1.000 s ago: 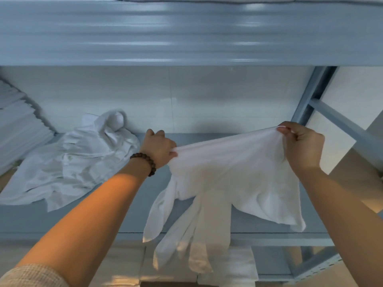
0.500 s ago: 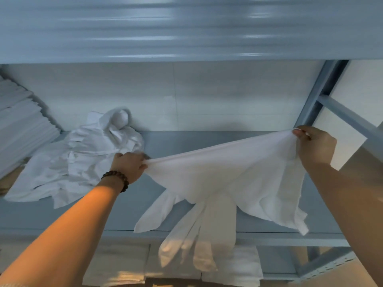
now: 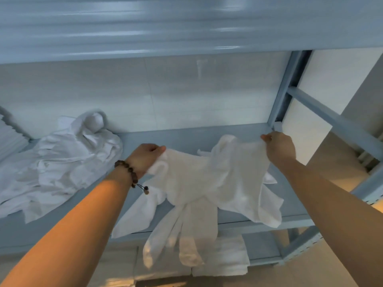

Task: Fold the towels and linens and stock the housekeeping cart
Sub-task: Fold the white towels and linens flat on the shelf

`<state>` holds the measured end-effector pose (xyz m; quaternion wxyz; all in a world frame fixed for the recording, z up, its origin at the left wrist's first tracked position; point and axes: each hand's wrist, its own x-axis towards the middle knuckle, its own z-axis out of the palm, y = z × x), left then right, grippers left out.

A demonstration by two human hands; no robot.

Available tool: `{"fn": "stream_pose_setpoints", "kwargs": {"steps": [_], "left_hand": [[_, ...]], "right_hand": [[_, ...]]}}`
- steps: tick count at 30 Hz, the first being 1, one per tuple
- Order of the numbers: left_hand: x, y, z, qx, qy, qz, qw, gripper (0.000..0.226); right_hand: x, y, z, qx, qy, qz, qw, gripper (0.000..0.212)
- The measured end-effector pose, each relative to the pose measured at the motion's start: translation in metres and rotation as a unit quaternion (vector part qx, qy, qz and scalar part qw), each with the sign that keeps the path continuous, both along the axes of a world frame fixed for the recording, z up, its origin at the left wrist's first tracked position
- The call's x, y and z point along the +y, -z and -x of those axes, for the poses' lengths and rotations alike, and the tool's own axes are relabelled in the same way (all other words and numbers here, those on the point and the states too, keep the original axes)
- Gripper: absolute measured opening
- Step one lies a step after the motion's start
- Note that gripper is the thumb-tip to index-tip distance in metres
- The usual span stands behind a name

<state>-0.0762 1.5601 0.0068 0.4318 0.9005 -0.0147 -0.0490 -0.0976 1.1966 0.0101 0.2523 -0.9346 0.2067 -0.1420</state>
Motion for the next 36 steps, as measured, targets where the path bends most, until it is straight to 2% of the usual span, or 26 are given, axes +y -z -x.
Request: {"fn": "stream_pose_setpoints", "kwargs": {"steps": [3,5,8,11,12,14,17,19,22,25,27,30,32,34,36], "left_hand": [[-0.050,-0.017,0.015,-0.006,0.041,0.051,0.998,0.035],[-0.076,-0.025,0.026,-0.025,0.042,0.065,0.997,0.035],[-0.109,-0.031,0.045,-0.007,0.003,0.146,0.989,0.033],[-0.133,-0.034,0.068,0.083,0.005,0.256,0.963,0.018],[-0.137,-0.033,0.075,0.105,0.014,0.280,0.954,0.018],[-0.137,-0.029,0.085,0.122,0.027,0.311,0.942,0.021],[-0.128,-0.025,0.095,0.128,0.024,0.349,0.928,0.023],[-0.121,-0.023,0.098,0.115,0.039,0.336,0.934,0.027],[-0.112,-0.017,0.103,0.050,0.080,0.215,0.972,0.030],[-0.105,-0.010,0.105,-0.015,0.088,0.104,0.991,0.029],[-0.099,-0.006,0.105,-0.052,0.104,0.076,0.990,0.022],[-0.088,-0.003,0.102,-0.091,0.094,0.041,0.991,0.015],[-0.080,-0.003,0.100,-0.122,0.066,0.010,0.990,0.017],[-0.070,-0.005,0.096,-0.154,0.035,-0.003,0.987,0.023],[-0.059,-0.011,0.092,-0.185,0.016,-0.018,0.982,0.026]], "right_hand": [[0.010,-0.012,0.021,-0.008,-0.037,0.089,0.995,0.036],[0.018,-0.020,0.036,-0.051,-0.055,0.082,0.994,0.033],[0.040,-0.030,0.060,-0.137,-0.069,-0.090,0.984,0.027],[0.072,-0.032,0.084,-0.147,-0.100,-0.281,0.943,0.030],[0.083,-0.030,0.091,-0.137,-0.118,-0.321,0.930,0.024],[0.095,-0.024,0.101,-0.103,-0.151,-0.358,0.916,0.009],[0.099,-0.020,0.106,-0.050,-0.172,-0.403,0.897,0.012],[0.100,-0.020,0.108,-0.012,-0.182,-0.461,0.868,0.018],[0.105,-0.019,0.110,0.020,-0.193,-0.530,0.826,0.029],[0.109,-0.017,0.109,0.042,-0.180,-0.600,0.778,0.027],[0.112,-0.015,0.107,0.060,-0.204,-0.590,0.779,0.026],[0.115,-0.009,0.102,0.069,-0.259,-0.516,0.813,0.022],[0.114,0.000,0.093,0.025,-0.275,-0.402,0.873,0.016],[0.110,0.011,0.080,-0.023,-0.292,-0.227,0.929,0.015],[0.106,0.023,0.065,-0.013,-0.342,-0.091,0.935,0.023]]}}
